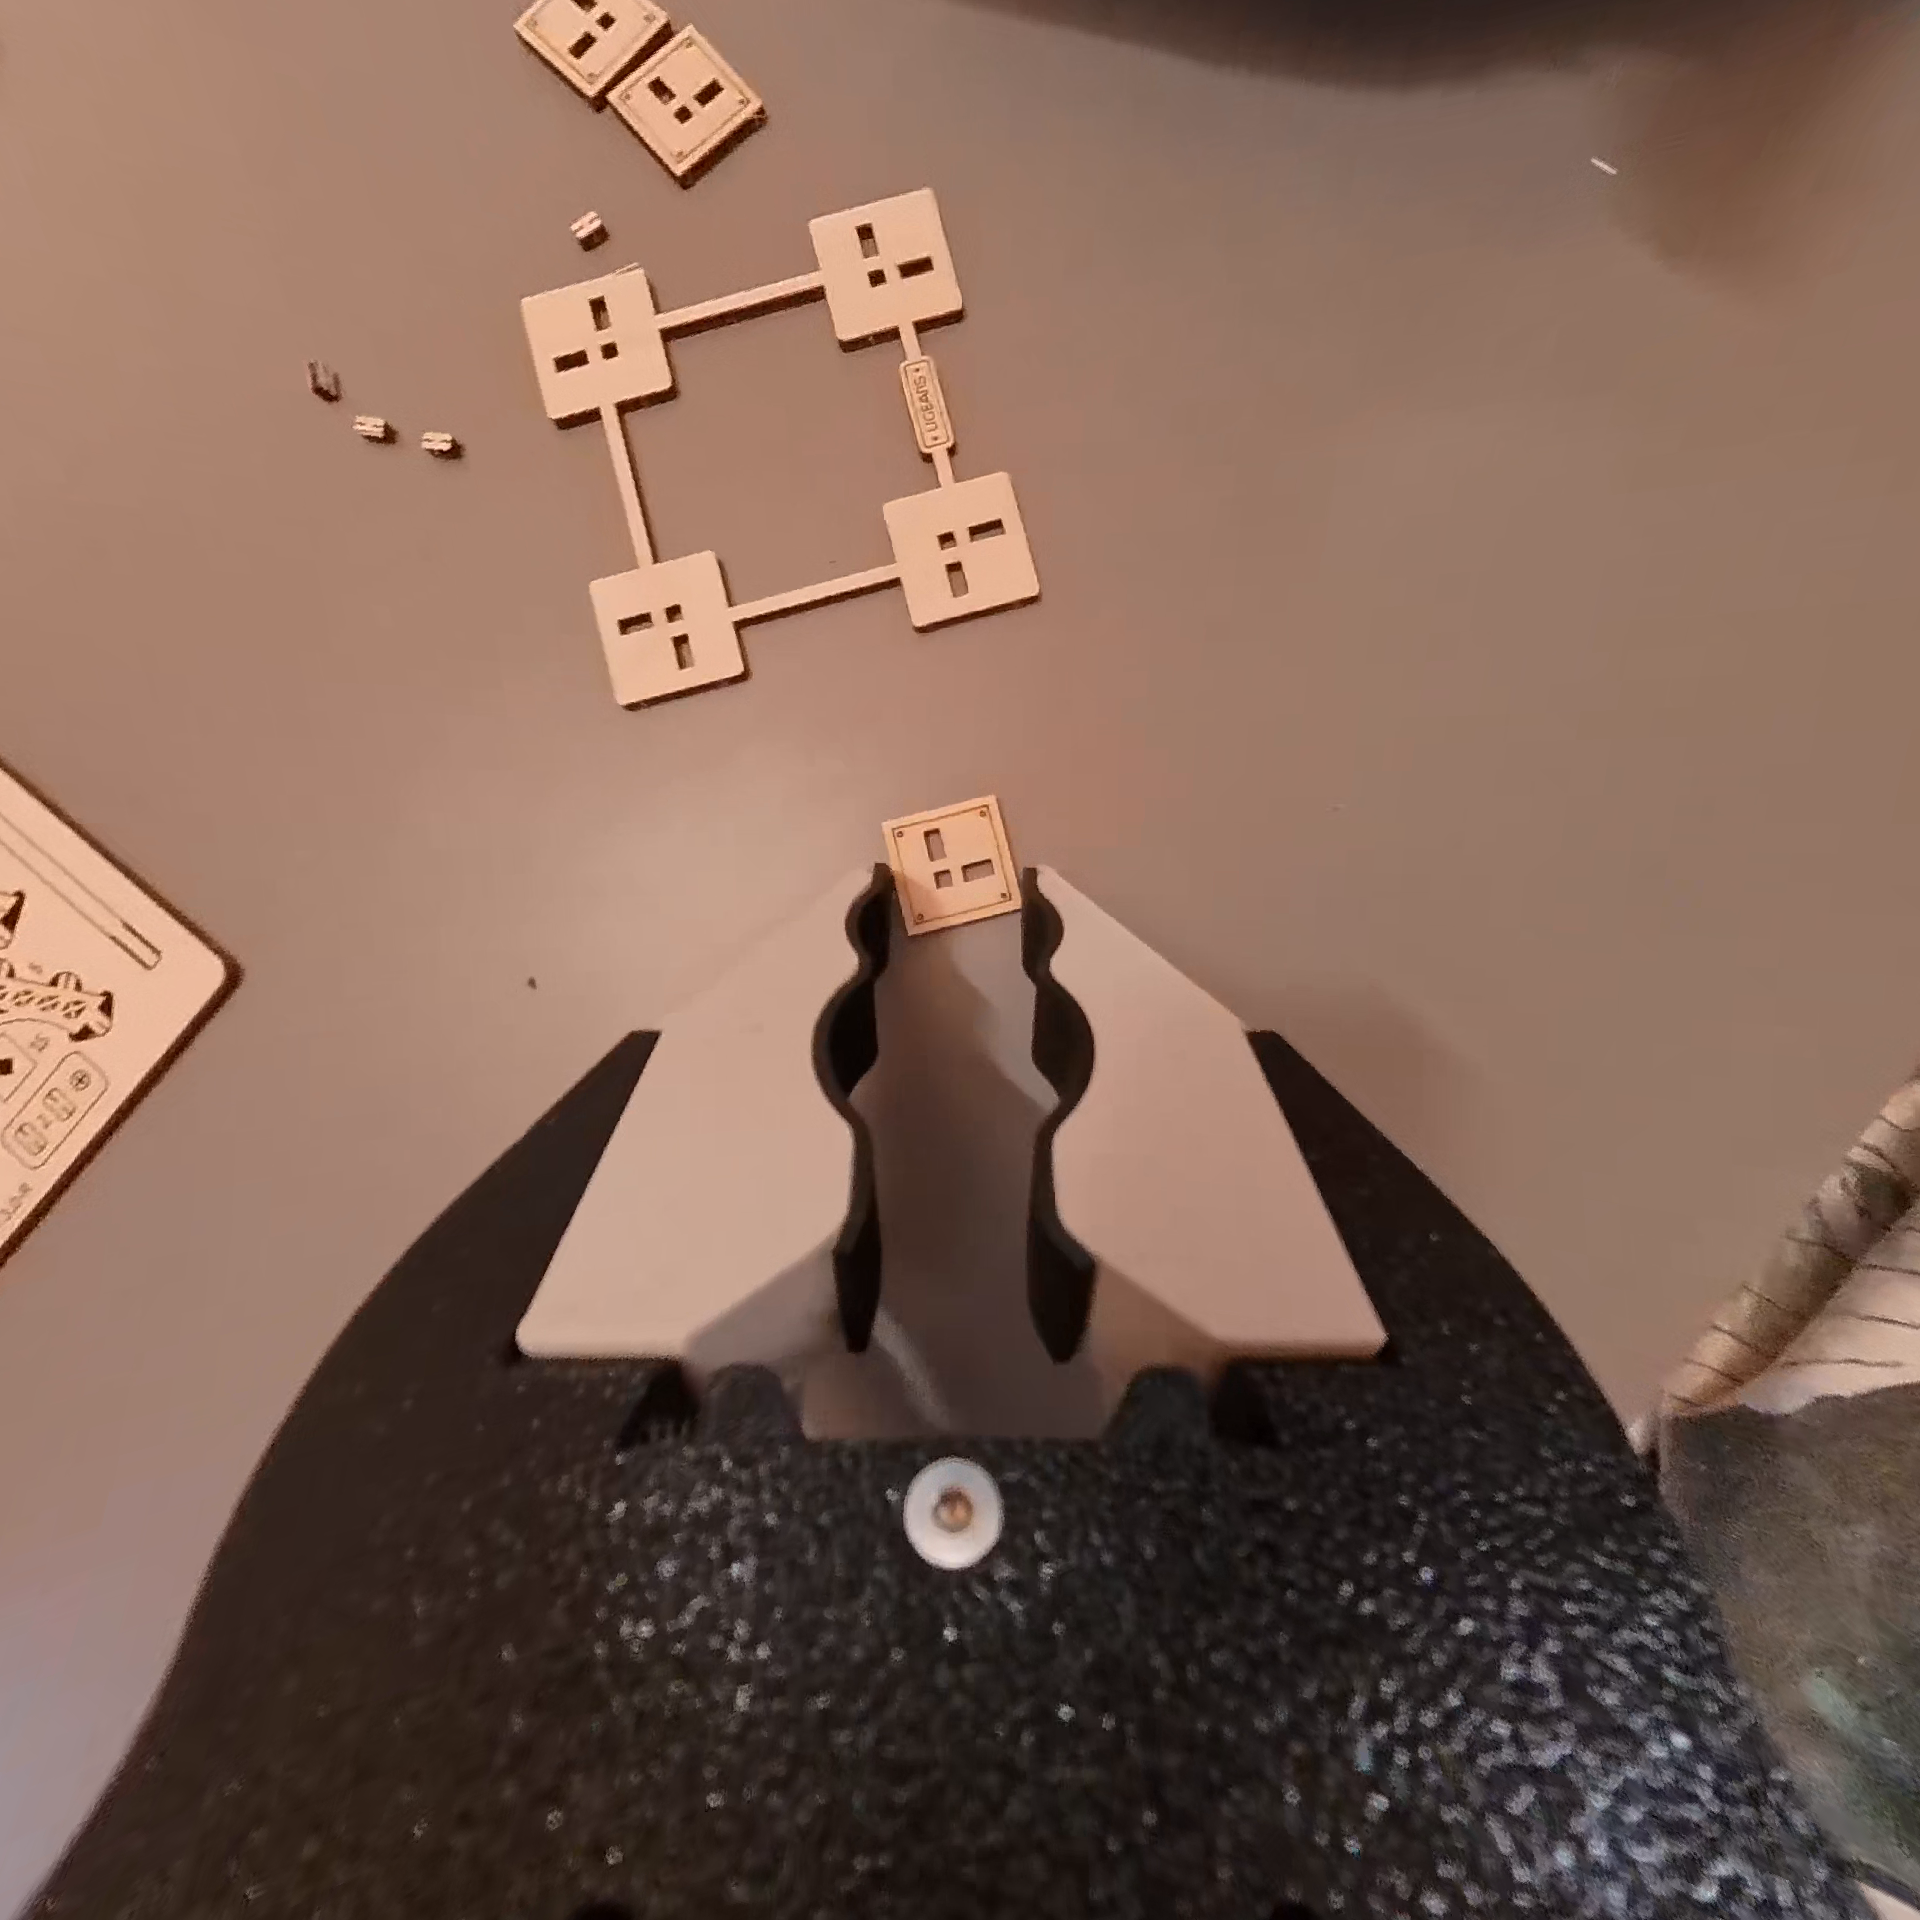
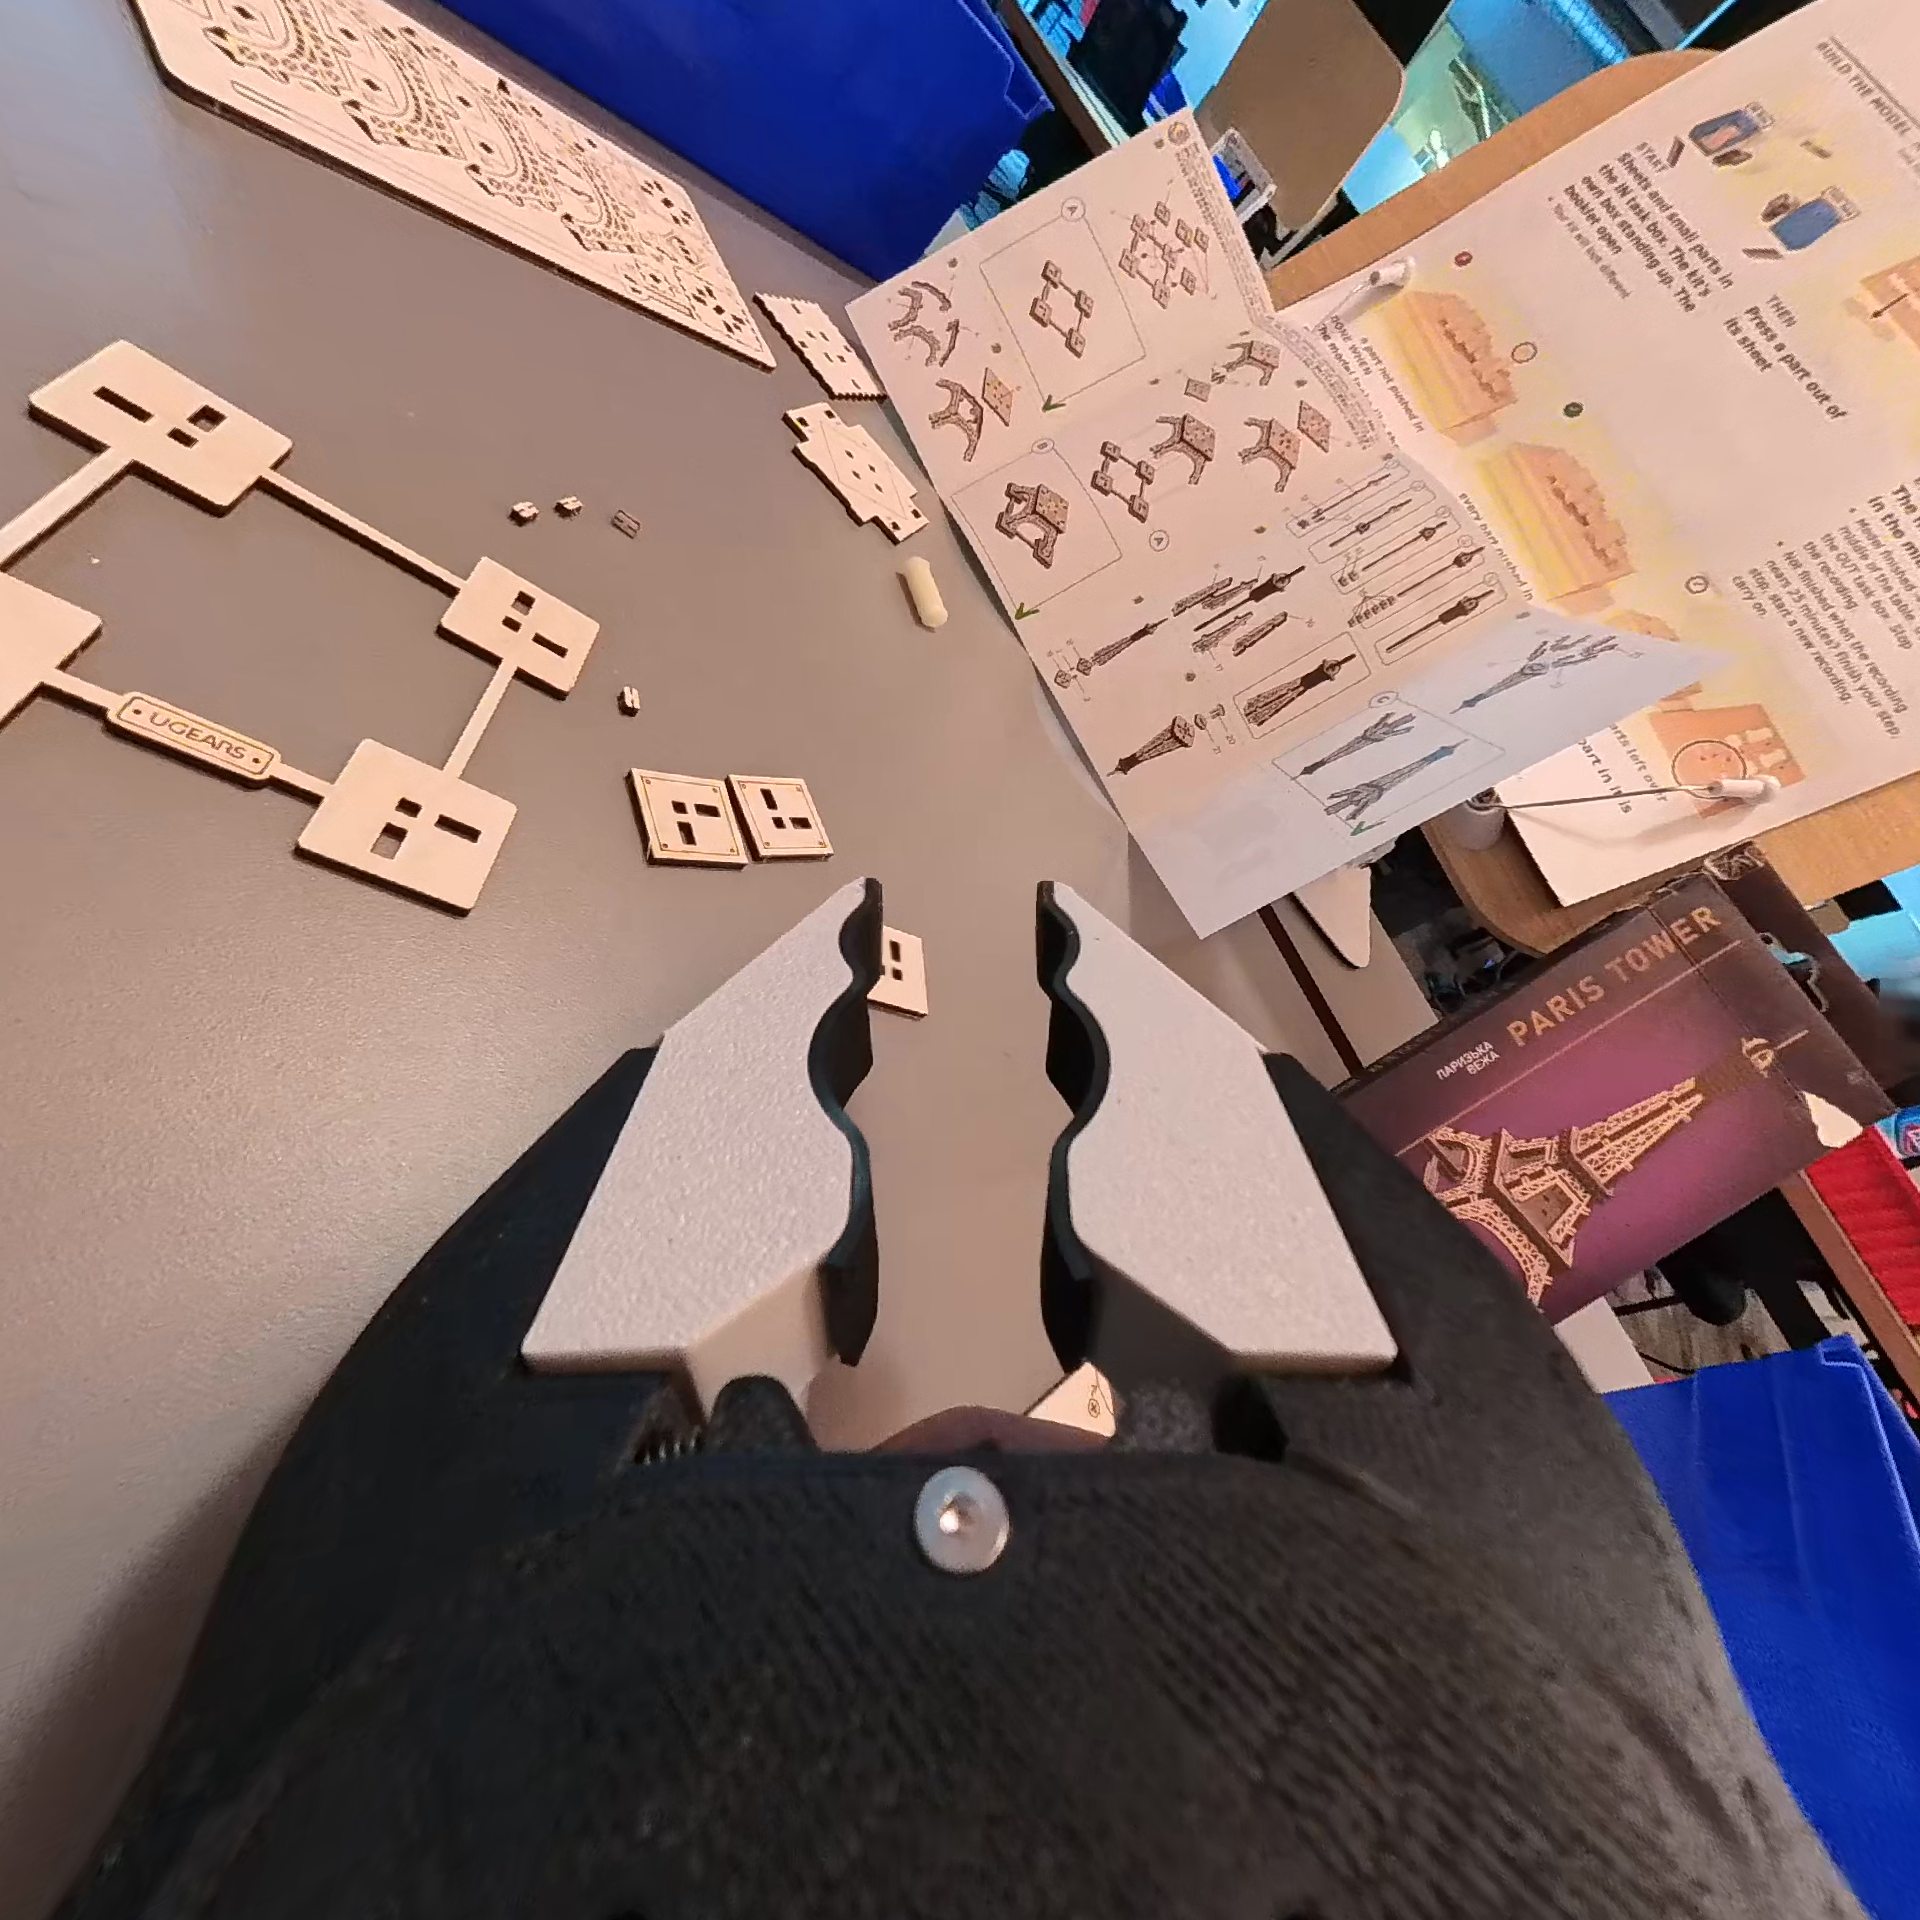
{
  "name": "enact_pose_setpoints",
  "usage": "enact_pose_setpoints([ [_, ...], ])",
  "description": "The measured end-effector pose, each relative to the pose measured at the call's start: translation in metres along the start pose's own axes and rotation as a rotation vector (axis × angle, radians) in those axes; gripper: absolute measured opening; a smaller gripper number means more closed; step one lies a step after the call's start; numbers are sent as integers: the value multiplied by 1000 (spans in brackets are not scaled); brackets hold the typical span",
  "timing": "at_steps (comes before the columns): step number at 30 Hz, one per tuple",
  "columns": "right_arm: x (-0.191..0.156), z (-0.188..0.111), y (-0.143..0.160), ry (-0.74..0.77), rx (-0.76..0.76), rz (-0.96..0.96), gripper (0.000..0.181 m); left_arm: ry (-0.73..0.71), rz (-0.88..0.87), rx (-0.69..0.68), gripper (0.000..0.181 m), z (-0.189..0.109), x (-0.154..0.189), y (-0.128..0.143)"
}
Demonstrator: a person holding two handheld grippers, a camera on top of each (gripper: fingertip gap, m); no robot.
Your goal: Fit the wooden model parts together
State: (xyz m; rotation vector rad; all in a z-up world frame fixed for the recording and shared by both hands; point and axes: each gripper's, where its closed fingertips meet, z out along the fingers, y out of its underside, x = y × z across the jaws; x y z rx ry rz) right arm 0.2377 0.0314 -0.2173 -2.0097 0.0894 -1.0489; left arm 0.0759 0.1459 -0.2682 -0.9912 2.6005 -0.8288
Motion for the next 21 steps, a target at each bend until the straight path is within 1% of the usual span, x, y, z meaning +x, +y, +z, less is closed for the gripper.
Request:
enact_pose_setpoints([
  [3, 0, 0, 0, -1, 2, 3, 28, 34, 9, 5, 21, 0, 1, 0],
  [5, -1, 1, 0, -7, 2, 1, 28, 80, 68, 13, 21, 0, 4, 0],
  [6, -2, 1, 0, -9, 4, 0, 28, 122, 133, 21, 21, 0, 8, 0],
  [8, -3, 1, -1, -15, 4, -4, 28, 199, 317, 55, 21, -1, 16, 0],
  [10, -5, 2, -1, -21, 4, -9, 28, 204, 456, 67, 26, -2, 12, 0],
  [11, -5, 2, -1, -22, 4, -11, 28, 178, 468, 48, 30, -3, 5, -1],
  [13, -5, 2, 0, -20, 1, -9, 28, 128, 434, -1, 30, -4, -9, 0],
  [14, -4, 2, 0, -19, 2, -7, 28, 110, 401, -3, 29, -5, -14, -2],
  [18, -1, 2, 2, -10, -2, -3, 28, 155, 265, 24, 36, -11, 1, -7],
  [21, 1, 2, 4, -7, -4, 7, 28, 113, 167, 10, 37, -9, 3, -5],
])
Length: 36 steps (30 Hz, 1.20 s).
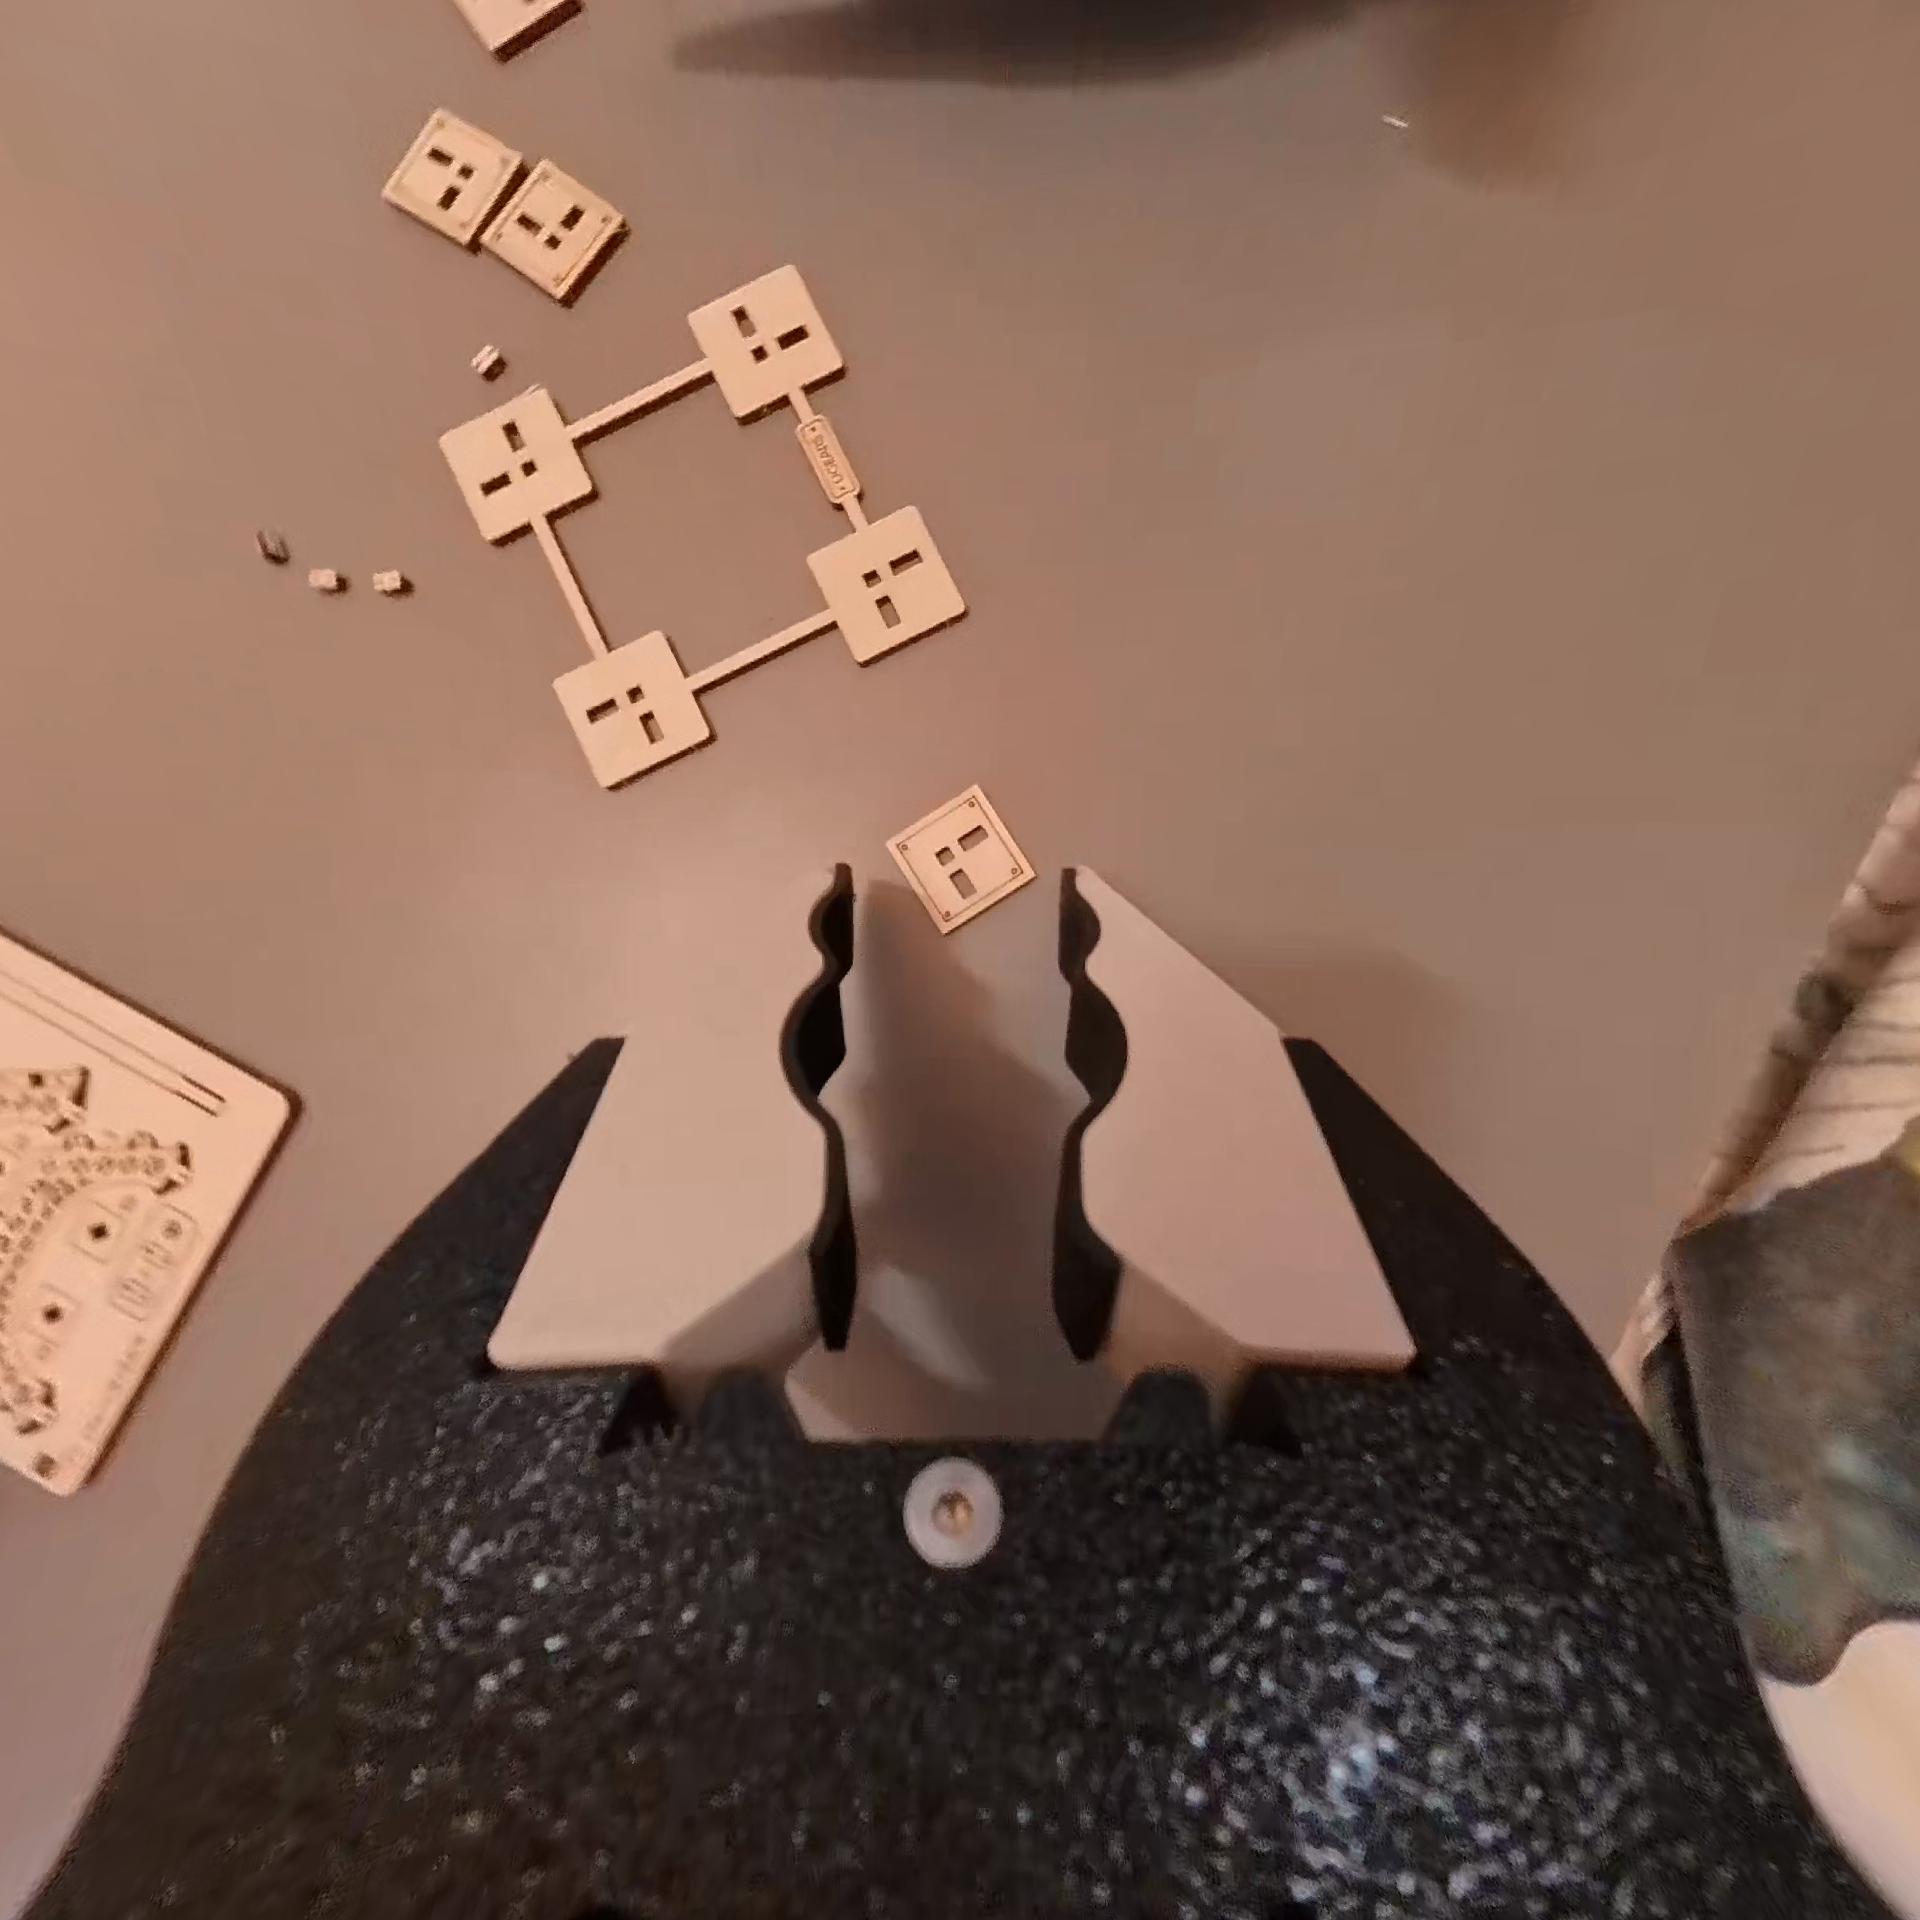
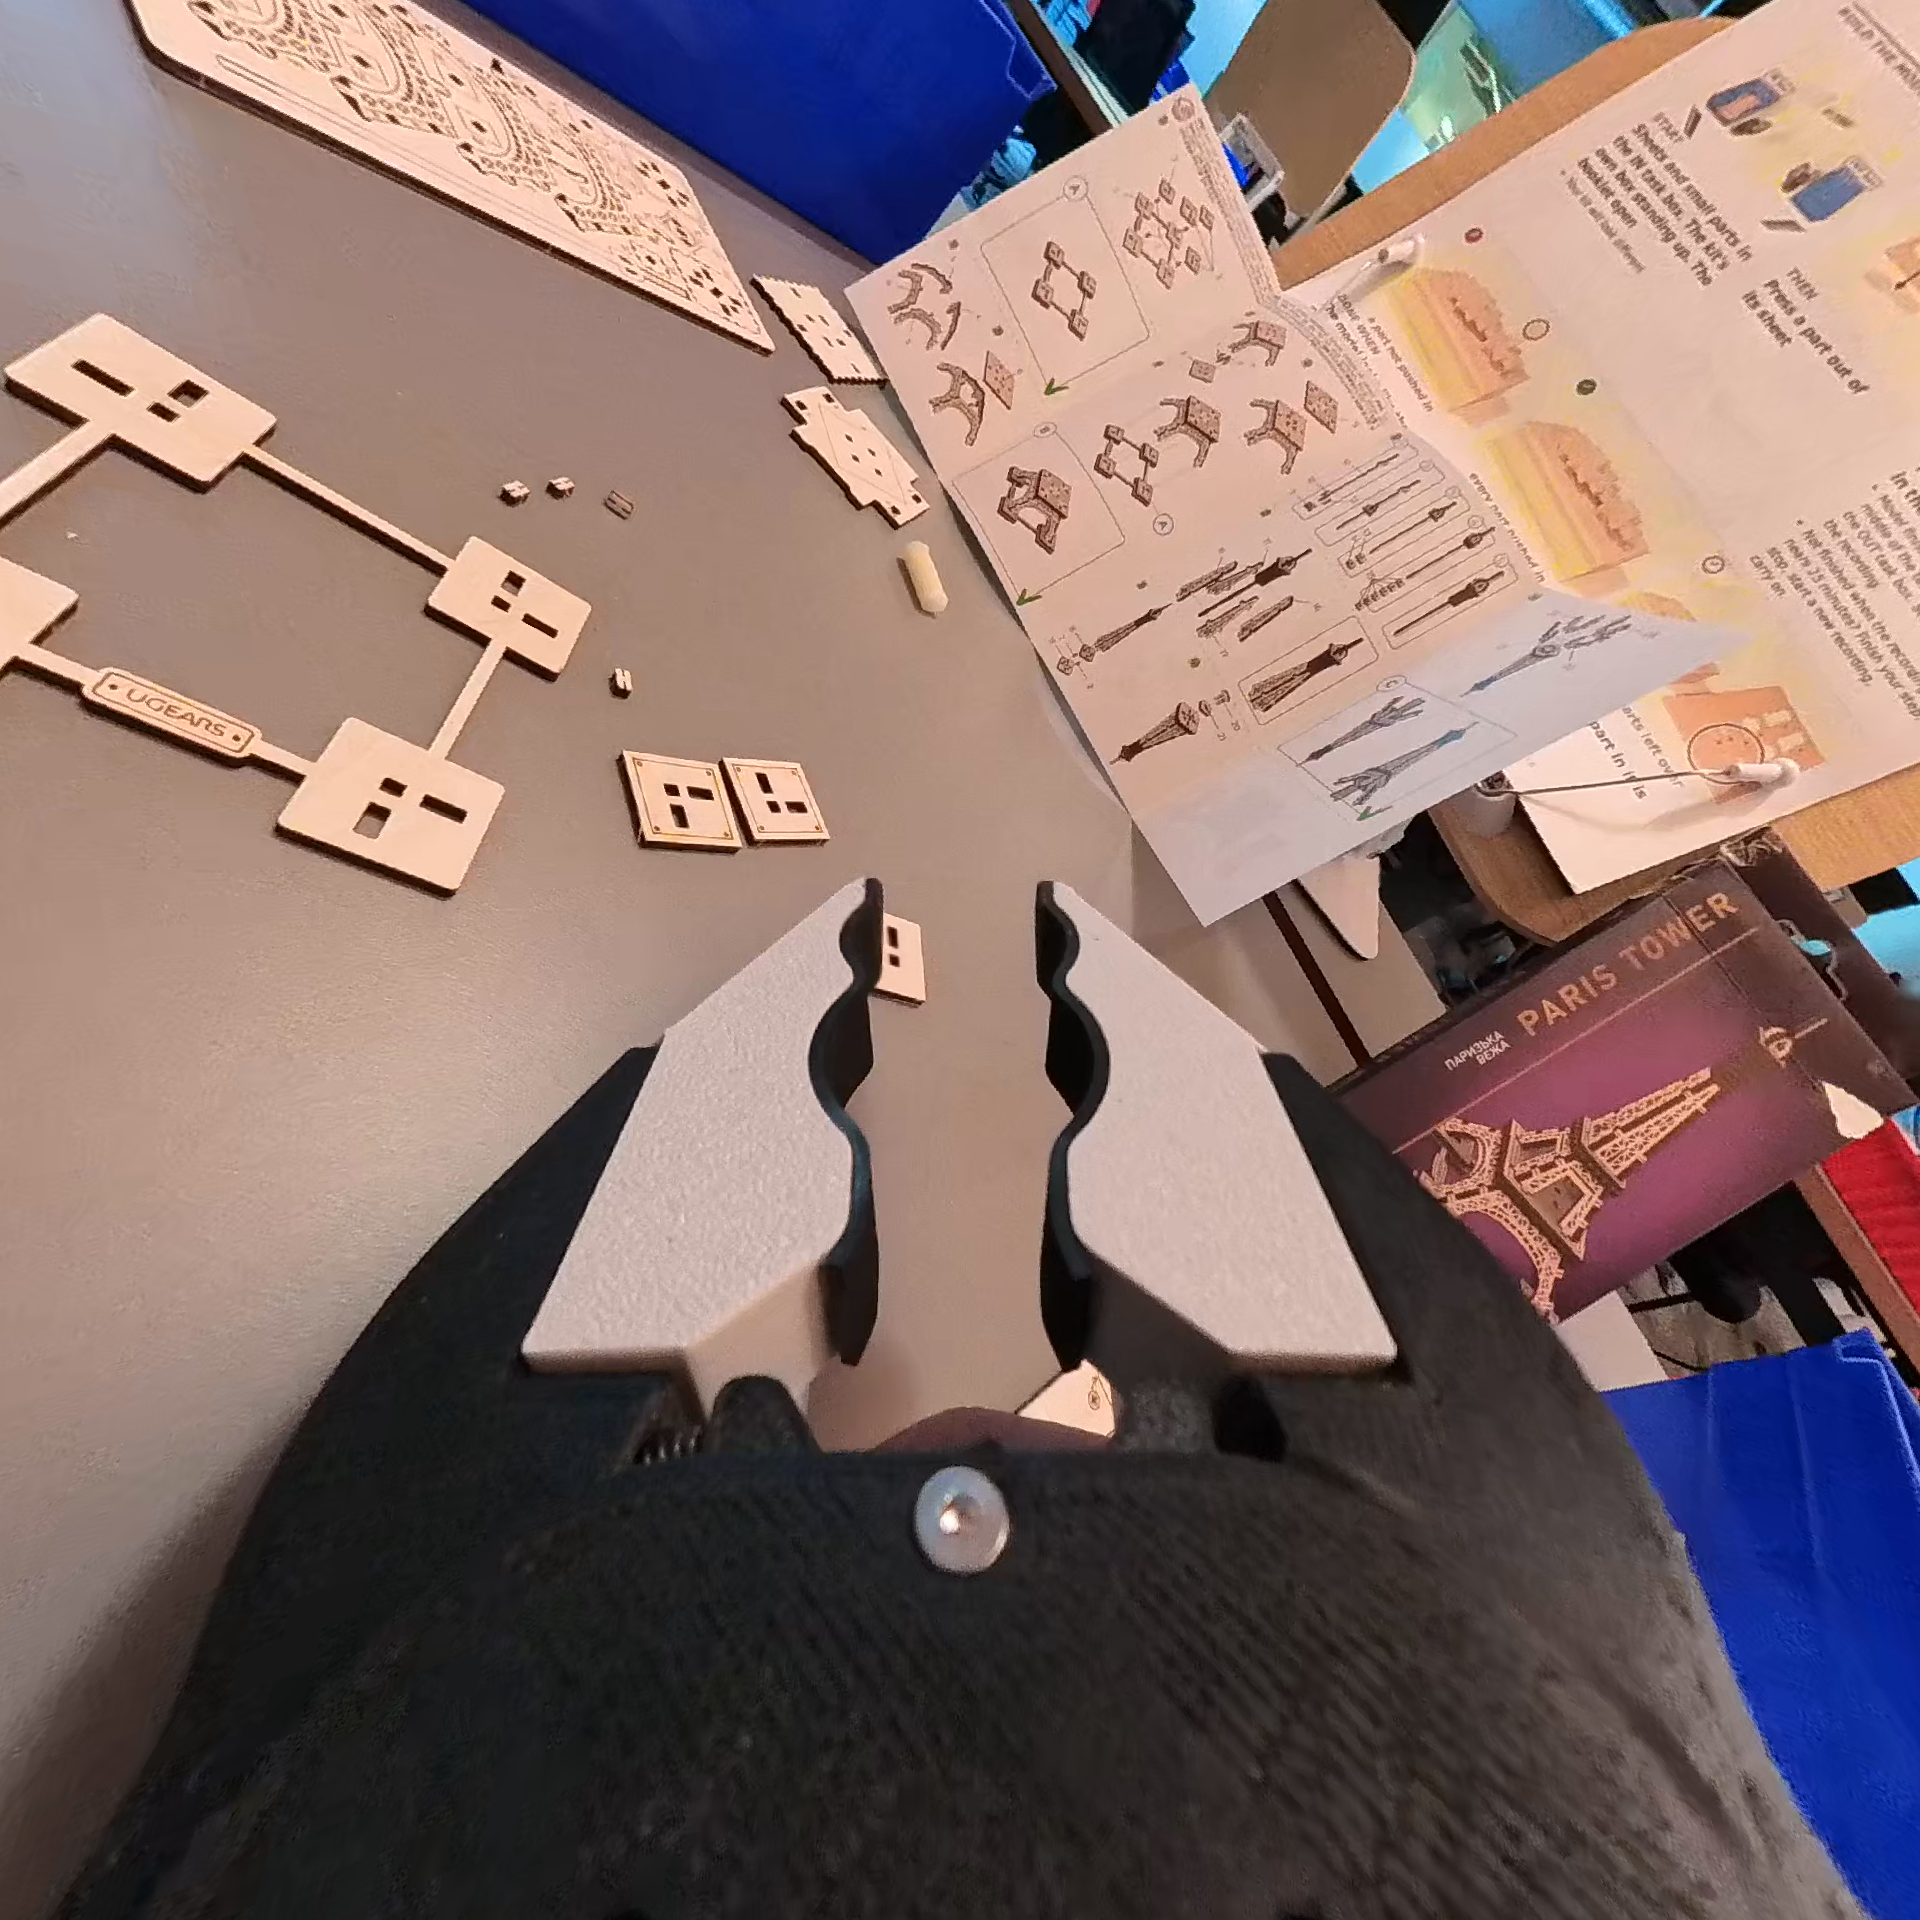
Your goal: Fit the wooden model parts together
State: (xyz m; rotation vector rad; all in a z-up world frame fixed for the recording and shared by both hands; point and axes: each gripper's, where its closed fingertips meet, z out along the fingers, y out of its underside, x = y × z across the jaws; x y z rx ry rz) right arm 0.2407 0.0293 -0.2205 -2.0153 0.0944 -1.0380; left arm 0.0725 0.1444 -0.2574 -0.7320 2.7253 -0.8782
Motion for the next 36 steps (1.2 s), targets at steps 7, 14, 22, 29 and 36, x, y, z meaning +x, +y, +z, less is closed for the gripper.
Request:
enact_pose_setpoints([
  [7, -2, 1, 1, -9, -2, 10, 28, -64, -137, -38, 27, 11, 0, 4],
  [14, -1, 1, 1, -3, 1, 16, 27, -80, -110, -7, 23, 14, -4, -1],
  [22, -2, 1, 2, -4, -11, 10, 27, -34, 85, 134, 23, 24, -7, -38],
  [29, 1, 0, 3, 5, -12, 5, 27, 21, 83, 93, 23, 39, -15, -43],
  [36, 2, 0, 6, 5, -16, 16, 27, -4, 43, 70, 23, 40, -16, -42],
])
